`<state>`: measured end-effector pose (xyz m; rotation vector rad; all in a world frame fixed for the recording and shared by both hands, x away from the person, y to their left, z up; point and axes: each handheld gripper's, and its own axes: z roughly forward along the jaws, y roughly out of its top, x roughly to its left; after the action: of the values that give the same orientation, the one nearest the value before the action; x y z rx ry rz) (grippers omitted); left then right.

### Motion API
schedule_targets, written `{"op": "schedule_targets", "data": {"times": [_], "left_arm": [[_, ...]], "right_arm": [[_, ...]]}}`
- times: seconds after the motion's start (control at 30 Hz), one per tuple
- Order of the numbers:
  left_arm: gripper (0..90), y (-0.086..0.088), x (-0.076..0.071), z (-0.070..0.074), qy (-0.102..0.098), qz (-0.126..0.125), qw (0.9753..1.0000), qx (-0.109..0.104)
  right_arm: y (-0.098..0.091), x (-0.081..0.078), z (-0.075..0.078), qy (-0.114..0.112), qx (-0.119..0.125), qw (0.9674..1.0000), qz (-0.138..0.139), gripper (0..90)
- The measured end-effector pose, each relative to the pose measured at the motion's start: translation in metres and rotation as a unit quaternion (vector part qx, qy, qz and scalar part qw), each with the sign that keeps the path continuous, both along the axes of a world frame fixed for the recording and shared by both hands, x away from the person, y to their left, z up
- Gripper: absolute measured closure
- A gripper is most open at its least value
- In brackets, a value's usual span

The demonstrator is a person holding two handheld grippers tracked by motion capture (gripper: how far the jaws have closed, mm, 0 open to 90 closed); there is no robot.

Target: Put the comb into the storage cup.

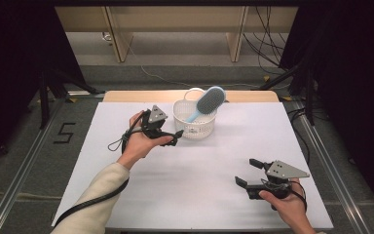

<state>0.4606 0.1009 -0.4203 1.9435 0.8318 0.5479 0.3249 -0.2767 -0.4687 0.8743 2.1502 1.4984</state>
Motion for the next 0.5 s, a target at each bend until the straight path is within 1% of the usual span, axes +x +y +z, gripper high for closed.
{"op": "schedule_targets", "data": {"times": [0.23, 0.27, 0.4, 0.5], "left_arm": [[5.0, 0.007, -0.009, -0.003, -0.003, -0.002, 1.0, -0.009], [5.0, 0.008, -0.011, -0.003, -0.007, 0.0, 1.0, -0.007], [5.1, 0.014, -0.017, -0.004, -0.005, -0.004, 0.9999, -0.012], [5.4, 0.02, -0.02, -0.005, -0.006, -0.001, 0.9999, -0.014]], "right_arm": [[0.0, 0.0, 0.0, 0.0, 0.0, 1.0, -0.001, 15.4], [0.0, 0.0, 0.0, 0.0, 0.0, 1.0, -0.001, 15.4], [0.0, 0.0, 0.0, -0.001, 0.001, 1.0, -0.001, 15.4], [0.0, 0.0, 0.0, -0.001, 0.002, 1.0, -0.002, 15.4]]}}
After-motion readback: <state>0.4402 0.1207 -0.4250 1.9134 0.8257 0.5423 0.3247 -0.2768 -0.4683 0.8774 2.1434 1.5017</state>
